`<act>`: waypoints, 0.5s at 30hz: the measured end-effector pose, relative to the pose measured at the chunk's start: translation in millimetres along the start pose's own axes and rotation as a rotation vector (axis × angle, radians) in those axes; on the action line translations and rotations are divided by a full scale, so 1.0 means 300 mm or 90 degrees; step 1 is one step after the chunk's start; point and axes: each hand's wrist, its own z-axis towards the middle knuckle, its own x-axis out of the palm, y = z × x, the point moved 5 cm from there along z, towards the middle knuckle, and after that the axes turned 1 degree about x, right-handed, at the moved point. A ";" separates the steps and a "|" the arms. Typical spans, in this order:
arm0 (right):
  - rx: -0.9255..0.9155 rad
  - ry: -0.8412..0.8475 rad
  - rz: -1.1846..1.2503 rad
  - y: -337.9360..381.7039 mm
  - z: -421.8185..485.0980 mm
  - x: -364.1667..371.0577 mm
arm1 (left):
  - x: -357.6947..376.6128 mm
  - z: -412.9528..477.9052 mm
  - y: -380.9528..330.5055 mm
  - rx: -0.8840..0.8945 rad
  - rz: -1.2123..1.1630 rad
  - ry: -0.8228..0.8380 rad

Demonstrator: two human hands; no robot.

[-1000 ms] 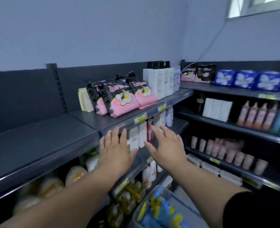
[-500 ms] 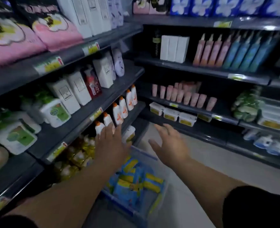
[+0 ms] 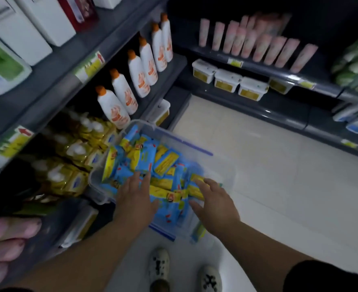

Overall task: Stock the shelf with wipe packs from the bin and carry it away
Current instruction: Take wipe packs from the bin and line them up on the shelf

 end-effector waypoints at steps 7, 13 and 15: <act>-0.014 0.089 0.041 0.047 0.195 0.273 | 0.155 0.160 0.082 0.019 -0.003 0.022; -0.037 0.148 0.009 0.088 0.280 0.412 | 0.215 0.217 0.123 0.042 -0.010 0.006; -0.023 0.162 0.007 0.078 0.286 0.423 | 0.219 0.224 0.126 0.046 -0.017 0.008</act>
